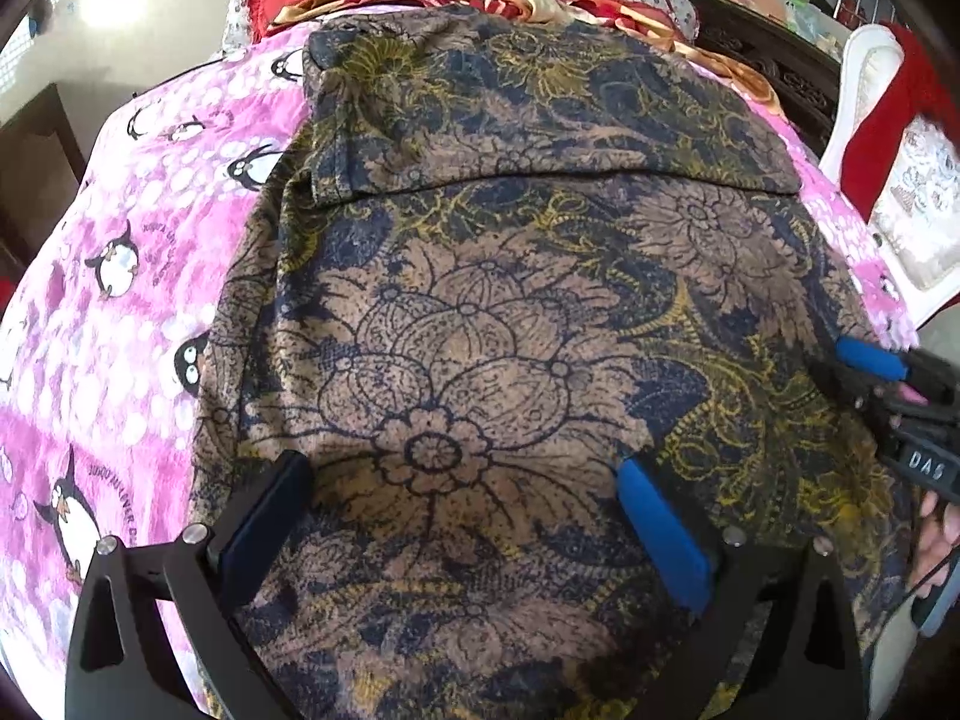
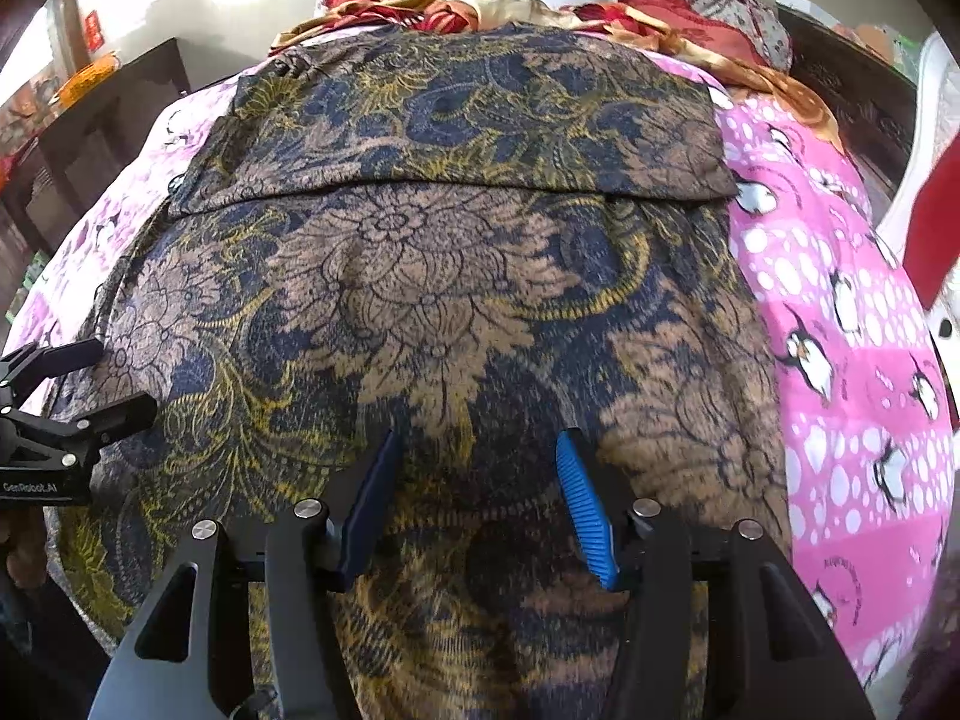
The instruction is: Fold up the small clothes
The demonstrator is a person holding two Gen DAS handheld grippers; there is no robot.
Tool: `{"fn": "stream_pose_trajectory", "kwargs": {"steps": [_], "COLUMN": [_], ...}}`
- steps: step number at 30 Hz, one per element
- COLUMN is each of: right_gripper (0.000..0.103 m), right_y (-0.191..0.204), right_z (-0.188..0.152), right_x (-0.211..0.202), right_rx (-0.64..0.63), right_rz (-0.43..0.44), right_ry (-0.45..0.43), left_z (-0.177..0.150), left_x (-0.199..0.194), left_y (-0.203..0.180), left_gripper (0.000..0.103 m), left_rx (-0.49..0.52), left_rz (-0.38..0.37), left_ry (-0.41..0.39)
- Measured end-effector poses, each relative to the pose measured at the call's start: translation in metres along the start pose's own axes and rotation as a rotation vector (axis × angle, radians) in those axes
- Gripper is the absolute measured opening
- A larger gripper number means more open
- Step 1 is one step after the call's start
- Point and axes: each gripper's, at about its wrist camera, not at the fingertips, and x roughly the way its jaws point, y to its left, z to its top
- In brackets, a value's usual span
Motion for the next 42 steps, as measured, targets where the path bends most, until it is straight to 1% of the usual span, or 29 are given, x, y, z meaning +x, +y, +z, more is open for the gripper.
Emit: {"fn": "stream_pose_trajectory", "kwargs": {"steps": [2,4,5,7,9,10,11,13,15,18,20,21,22,23,25,27,29,30,33,35,36,37,38,39,40,41,42], "right_gripper": [0.067,0.067,0.067,0.067,0.067,0.067,0.067,0.067,0.067,0.067,0.067,0.067,0.067,0.067,0.067,0.067,0.067,0.067,0.067,0.067,0.067,0.067,0.067,0.067,0.067,0.067,0.067], "right_y": [0.0,-0.001,-0.002,-0.005,-0.008,-0.009,-0.008,-0.005,0.0,0.013,0.018,0.02,0.022,0.021,0.018,0.012,0.007,0.003,-0.009,-0.019,-0.023,-0.027,-0.034,-0.04,-0.044,-0.05,-0.055], "right_z": [-0.004,-0.006,-0.006,-0.007,-0.011,-0.014,-0.018,-0.024,-0.033,-0.047,-0.05,-0.052,-0.054,-0.056,-0.059,-0.064,-0.069,-0.071,-0.08,-0.088,-0.091,-0.095,-0.101,-0.106,-0.11,-0.117,-0.122], "right_x": [-0.004,-0.009,-0.013,-0.023,-0.047,-0.054,-0.065,-0.078,-0.089,-0.099,-0.102,-0.103,-0.105,-0.107,-0.11,-0.113,-0.114,-0.112,-0.111,-0.113,-0.114,-0.115,-0.117,-0.118,-0.118,-0.118,-0.117], "right_rx": [0.005,0.006,0.01,0.025,0.036,0.034,0.026,0.003,-0.041,-0.132,-0.183,-0.211,-0.231,-0.239,-0.242,-0.227,-0.203,-0.183,-0.128,-0.087,-0.074,-0.062,-0.041,-0.025,-0.016,-0.003,0.008], "right_rz": [-0.001,0.001,0.0,0.002,0.026,0.033,0.046,0.054,0.051,0.005,-0.011,-0.023,-0.029,-0.029,-0.022,-0.02,-0.013,-0.006,0.001,0.005,0.005,0.004,0.003,-0.002,-0.005,-0.005,-0.006], "right_ry": [0.01,0.023,0.028,0.01,-0.067,-0.09,-0.131,-0.177,-0.217,-0.261,-0.281,-0.288,-0.289,-0.293,-0.296,-0.295,-0.289,-0.279,-0.256,-0.252,-0.247,-0.245,-0.24,-0.233,-0.228,-0.216,-0.208], "left_z": [0.001,0.002,0.003,0.002,-0.002,-0.006,-0.012,-0.024,-0.039,-0.063,-0.076,-0.082,-0.088,-0.092,-0.101,-0.106,-0.109,-0.108,-0.106,-0.105,-0.105,-0.105,-0.105,-0.106,-0.108,-0.109,-0.111], "left_x": [-0.01,-0.025,-0.037,-0.057,-0.078,-0.088,-0.095,-0.106,-0.108,-0.101,-0.094,-0.092,-0.088,-0.086,-0.084,-0.081,-0.073,-0.07,-0.067,-0.066,-0.066,-0.068,-0.068,-0.069,-0.069,-0.067,-0.065], "left_y": [0.007,0.015,0.023,0.039,0.061,0.077,0.091,0.114,0.123,0.122,0.113,0.11,0.105,0.102,0.097,0.096,0.102,0.105,0.108,0.109,0.109,0.109,0.11,0.112,0.114,0.118,0.121], "left_gripper": [0.103,0.103,0.103,0.103,0.103,0.103,0.103,0.103,0.103,0.102,0.098,0.091,0.087,0.087,0.086,0.086,0.086,0.083,0.083,0.083,0.08,0.07,0.064,0.051,0.035,0.027,0.011], "left_rx": [-0.027,-0.032,-0.023,-0.006,-0.009,-0.018,-0.031,-0.044,-0.034,-0.003,0.014,0.02,0.021,0.02,0.004,-0.022,-0.063,-0.08,-0.13,-0.136,-0.135,-0.129,-0.122,-0.126,-0.131,-0.15,-0.168], "left_rz": [-0.035,-0.06,-0.059,-0.043,-0.027,-0.026,-0.03,-0.061,-0.085,-0.155,-0.207,-0.233,-0.278,-0.301,-0.356,-0.397,-0.419,-0.431,-0.464,-0.468,-0.462,-0.445,-0.418,-0.395,-0.39,-0.402,-0.41], "left_ry": [0.008,-0.01,-0.034,-0.077,-0.113,-0.129,-0.139,-0.149,-0.135,-0.068,-0.02,0.003,0.031,0.051,0.095,0.121,0.142,0.136,0.13,0.128,0.127,0.125,0.126,0.126,0.125,0.137,0.149]}}
